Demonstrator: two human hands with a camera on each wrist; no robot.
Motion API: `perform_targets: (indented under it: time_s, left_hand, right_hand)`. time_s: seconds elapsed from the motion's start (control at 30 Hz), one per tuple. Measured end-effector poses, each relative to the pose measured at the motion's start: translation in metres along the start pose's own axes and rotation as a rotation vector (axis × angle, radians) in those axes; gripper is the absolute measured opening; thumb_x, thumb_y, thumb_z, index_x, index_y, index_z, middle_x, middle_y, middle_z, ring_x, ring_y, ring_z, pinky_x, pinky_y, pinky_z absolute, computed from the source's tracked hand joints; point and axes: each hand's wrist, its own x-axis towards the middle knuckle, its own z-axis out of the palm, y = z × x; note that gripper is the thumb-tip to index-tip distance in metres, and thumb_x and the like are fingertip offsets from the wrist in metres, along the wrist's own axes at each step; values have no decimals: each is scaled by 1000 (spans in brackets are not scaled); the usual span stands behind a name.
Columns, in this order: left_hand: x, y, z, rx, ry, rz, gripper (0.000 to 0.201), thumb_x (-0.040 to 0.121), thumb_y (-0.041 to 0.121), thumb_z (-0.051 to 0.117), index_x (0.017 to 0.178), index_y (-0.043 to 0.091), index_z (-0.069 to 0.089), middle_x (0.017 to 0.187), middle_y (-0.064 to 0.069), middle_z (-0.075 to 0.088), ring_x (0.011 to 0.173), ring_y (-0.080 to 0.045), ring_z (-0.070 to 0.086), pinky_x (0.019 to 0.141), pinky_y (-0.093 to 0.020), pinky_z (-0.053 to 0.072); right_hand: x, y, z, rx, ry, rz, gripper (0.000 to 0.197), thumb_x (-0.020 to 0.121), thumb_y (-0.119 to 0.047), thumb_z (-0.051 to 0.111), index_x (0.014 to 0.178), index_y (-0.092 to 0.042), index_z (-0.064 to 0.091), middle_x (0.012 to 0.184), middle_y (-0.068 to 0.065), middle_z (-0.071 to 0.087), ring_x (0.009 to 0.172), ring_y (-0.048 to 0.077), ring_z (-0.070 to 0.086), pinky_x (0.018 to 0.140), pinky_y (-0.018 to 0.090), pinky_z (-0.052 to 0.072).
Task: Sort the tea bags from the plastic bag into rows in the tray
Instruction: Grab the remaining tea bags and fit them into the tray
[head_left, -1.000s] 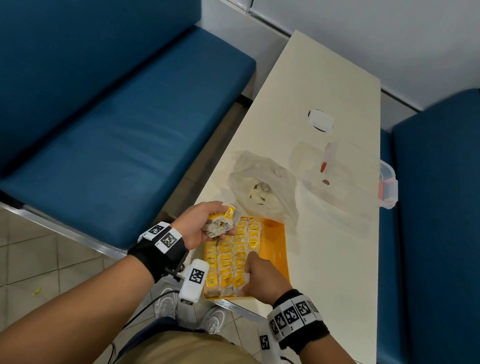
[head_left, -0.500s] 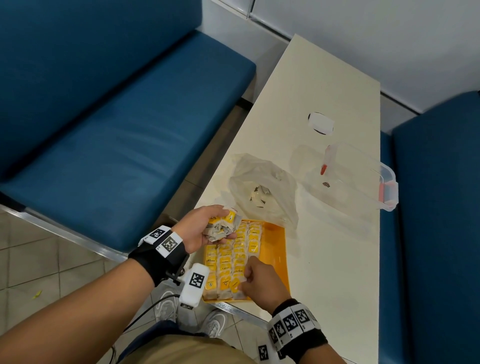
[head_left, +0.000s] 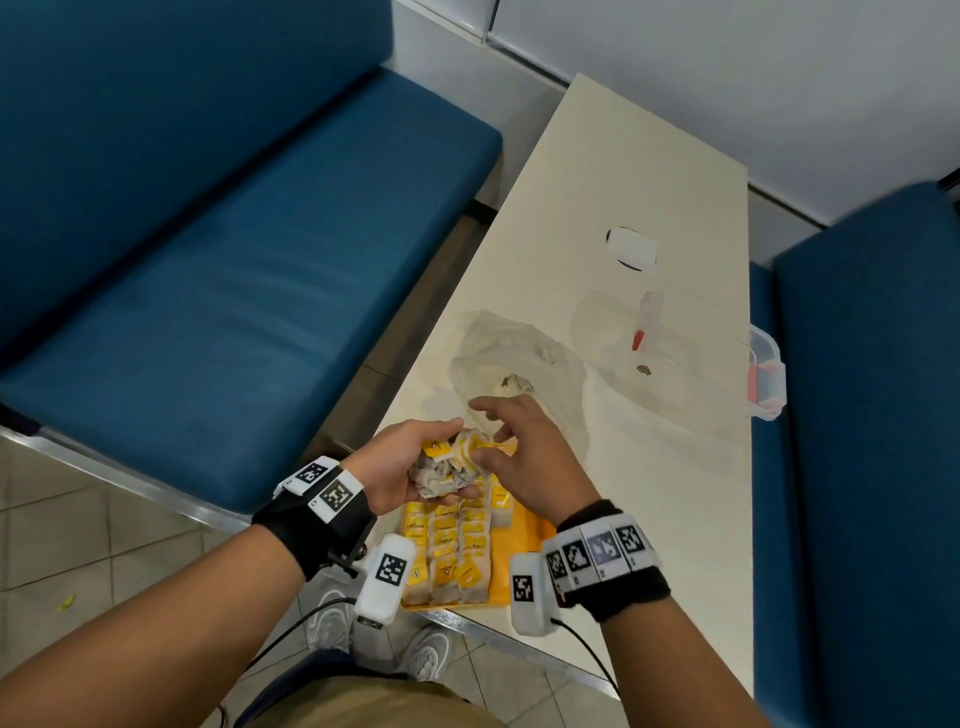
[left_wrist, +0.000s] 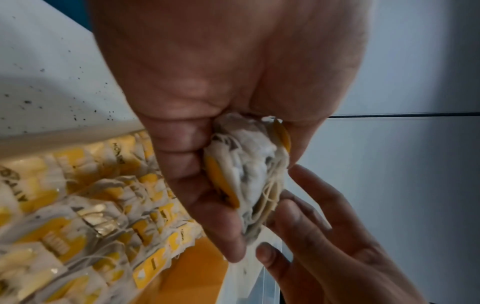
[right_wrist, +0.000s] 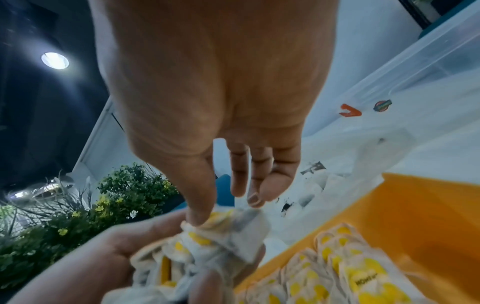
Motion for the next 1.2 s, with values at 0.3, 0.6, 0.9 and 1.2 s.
perform_targets:
  time_s: [0.3, 0.6, 0.9, 1.2]
  left_hand:
    - [-1, -1, -6, 37, -126, 72, 49, 85, 30, 76, 127, 5, 68, 115, -25, 70, 87, -34, 72, 60, -28, 59]
    - [5, -7, -5, 209, 13, 211, 34, 80, 0, 79, 113, 5, 71, 92, -20, 74, 73, -29, 72, 48, -26, 52]
    - [8, -3, -4, 256, 91, 260, 25, 78, 6, 84, 102, 11, 76, 92, -20, 76, 73, -30, 72, 57, -31, 53]
    - [9, 4, -15, 185, 143, 239, 26, 81, 15, 84, 105, 12, 76, 103, -20, 76, 82, -30, 73, 74, -38, 59]
  right_hand:
    - [4, 4, 10, 127, 113, 85, 23, 80, -25, 80, 100, -27, 67, 100, -7, 63, 80, 9, 62, 76, 26, 54]
    - [5, 12, 13, 337, 166, 211, 18, 75, -18, 84, 76, -19, 66, 71, -5, 65, 66, 9, 60, 62, 30, 53]
    - [-1, 18, 5, 278, 87, 174, 13, 80, -8, 76, 78, -18, 68, 72, -6, 66, 63, 3, 58, 63, 19, 48]
    - [-24, 44, -16, 361, 180, 293, 10, 83, -4, 74, 81, -8, 65, 68, 1, 66, 58, 5, 61, 55, 17, 45]
